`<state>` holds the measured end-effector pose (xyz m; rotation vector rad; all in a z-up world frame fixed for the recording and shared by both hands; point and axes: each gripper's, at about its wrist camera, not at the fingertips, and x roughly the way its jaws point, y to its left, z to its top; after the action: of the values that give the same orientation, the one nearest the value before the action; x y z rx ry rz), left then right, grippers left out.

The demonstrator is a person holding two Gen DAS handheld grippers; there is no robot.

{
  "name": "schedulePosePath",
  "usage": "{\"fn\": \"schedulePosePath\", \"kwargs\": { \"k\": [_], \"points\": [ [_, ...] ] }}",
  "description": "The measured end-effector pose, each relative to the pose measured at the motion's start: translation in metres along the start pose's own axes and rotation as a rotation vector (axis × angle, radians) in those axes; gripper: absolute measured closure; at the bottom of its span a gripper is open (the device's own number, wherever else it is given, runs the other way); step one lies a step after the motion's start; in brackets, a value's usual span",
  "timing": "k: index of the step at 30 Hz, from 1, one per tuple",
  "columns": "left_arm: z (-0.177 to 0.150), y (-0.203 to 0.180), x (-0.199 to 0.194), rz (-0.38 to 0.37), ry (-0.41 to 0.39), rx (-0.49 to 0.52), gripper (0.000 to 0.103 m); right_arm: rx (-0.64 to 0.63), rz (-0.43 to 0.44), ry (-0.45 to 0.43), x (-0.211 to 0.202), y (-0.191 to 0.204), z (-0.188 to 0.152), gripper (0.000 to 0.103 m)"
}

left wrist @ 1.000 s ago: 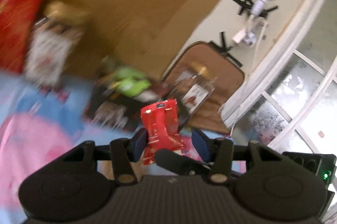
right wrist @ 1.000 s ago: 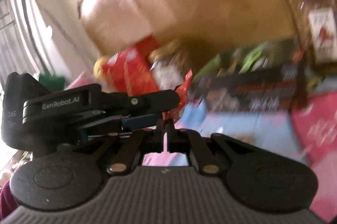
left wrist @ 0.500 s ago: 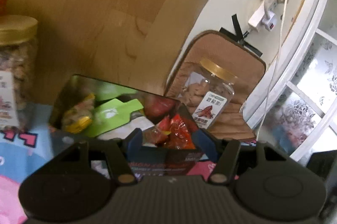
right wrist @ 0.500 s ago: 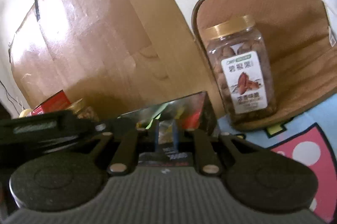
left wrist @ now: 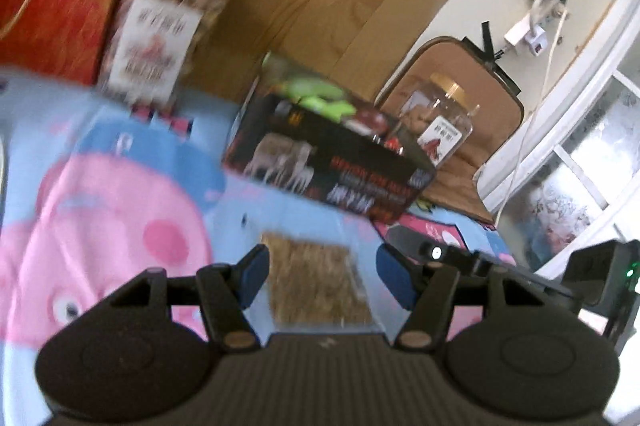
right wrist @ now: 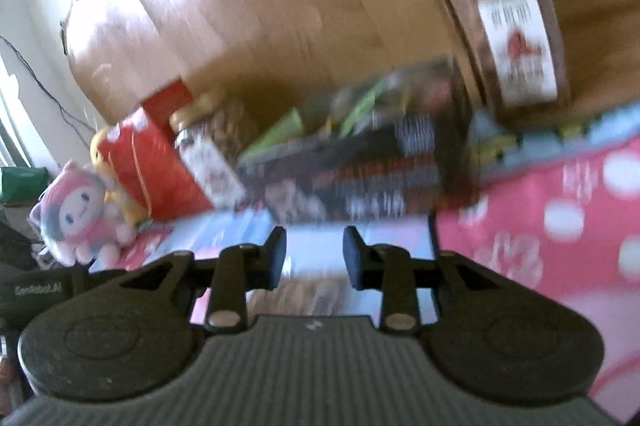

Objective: Organize snacks
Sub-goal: 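Grasp the clear bag of seeds with the right gripper, then carry the seed bag into the dark green box and open the right gripper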

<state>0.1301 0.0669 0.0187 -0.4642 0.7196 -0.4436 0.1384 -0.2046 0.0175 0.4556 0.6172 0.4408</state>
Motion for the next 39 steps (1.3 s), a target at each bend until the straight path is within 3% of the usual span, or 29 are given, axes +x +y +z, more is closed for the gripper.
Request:
{"fn": "schedulePosePath", "kwargs": {
  "k": [5,7,12,16,17,19,23,28,34,37,39],
  "points": [
    [-0.010,0.009,0.014,-0.014,0.063,-0.054,0.046,0.140,-0.004,0.067,-0.004,-0.017,-0.019,0.068],
    [-0.016,0.007,0.019,0.003,0.066,-0.030,0.049,0.182,-0.006,0.080,-0.003,-0.022,-0.022,0.070],
    [-0.018,0.010,0.018,-0.005,0.063,-0.033,0.050,0.274,0.117,0.153,0.012,-0.022,-0.024,0.075],
    [-0.017,0.021,0.015,-0.041,0.062,-0.091,0.052,0.229,0.140,0.154,0.015,-0.008,-0.025,0.083],
    [-0.017,0.025,0.014,-0.054,0.066,-0.123,0.052,0.234,0.150,0.147,0.013,-0.007,-0.025,0.088],
    [-0.017,0.031,0.011,-0.080,0.074,-0.184,0.051,0.273,0.161,0.145,0.012,-0.014,-0.025,0.090],
    [-0.021,0.032,-0.006,-0.053,0.039,-0.197,0.035,0.399,0.176,0.146,0.006,-0.031,-0.028,0.091],
    [-0.028,0.030,-0.032,-0.091,0.014,-0.206,0.024,0.595,0.372,0.205,-0.001,-0.042,-0.046,0.092],
    [-0.048,0.026,-0.061,-0.128,0.004,-0.183,0.019,0.631,0.536,0.253,-0.026,-0.024,-0.065,0.092],
    [-0.061,0.029,-0.070,-0.152,0.009,-0.200,0.023,0.610,0.557,0.285,-0.036,-0.018,-0.074,0.092],
    [-0.070,0.027,-0.072,-0.163,0.020,-0.195,0.038,0.608,0.569,0.295,-0.040,-0.014,-0.078,0.092]
  ]
}}
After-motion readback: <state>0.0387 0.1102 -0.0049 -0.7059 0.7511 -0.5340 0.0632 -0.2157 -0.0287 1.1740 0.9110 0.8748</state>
